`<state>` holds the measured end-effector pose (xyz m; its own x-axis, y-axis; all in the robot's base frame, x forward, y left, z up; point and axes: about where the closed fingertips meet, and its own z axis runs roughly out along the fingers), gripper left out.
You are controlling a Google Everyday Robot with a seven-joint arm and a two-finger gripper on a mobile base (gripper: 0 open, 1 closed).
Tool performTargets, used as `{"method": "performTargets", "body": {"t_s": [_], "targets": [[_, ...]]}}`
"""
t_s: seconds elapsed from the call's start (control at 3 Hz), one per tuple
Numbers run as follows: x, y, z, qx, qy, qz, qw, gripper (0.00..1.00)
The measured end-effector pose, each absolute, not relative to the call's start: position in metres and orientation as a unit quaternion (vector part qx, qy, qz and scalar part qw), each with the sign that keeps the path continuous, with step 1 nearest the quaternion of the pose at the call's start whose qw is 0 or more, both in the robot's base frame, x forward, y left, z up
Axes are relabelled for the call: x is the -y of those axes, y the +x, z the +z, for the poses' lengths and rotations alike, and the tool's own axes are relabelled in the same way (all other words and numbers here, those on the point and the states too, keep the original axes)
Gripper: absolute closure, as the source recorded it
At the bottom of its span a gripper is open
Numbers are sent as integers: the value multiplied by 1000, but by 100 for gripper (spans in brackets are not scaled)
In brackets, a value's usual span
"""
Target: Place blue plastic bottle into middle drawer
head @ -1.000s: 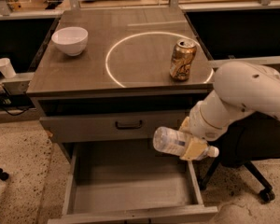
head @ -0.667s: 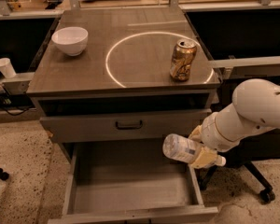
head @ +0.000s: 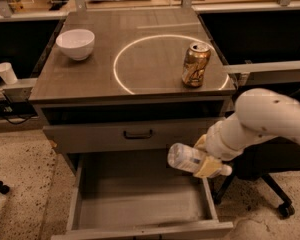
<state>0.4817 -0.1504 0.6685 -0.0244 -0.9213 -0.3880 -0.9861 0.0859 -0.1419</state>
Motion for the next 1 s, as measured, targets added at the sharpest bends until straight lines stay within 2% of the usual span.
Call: {"method": "performTargets", "body": {"t_s": [0.67, 1.0], "targets": [[79, 546, 525, -722, -660, 79, 192, 100], [53, 573, 466, -729, -644, 82, 215, 100]]}}
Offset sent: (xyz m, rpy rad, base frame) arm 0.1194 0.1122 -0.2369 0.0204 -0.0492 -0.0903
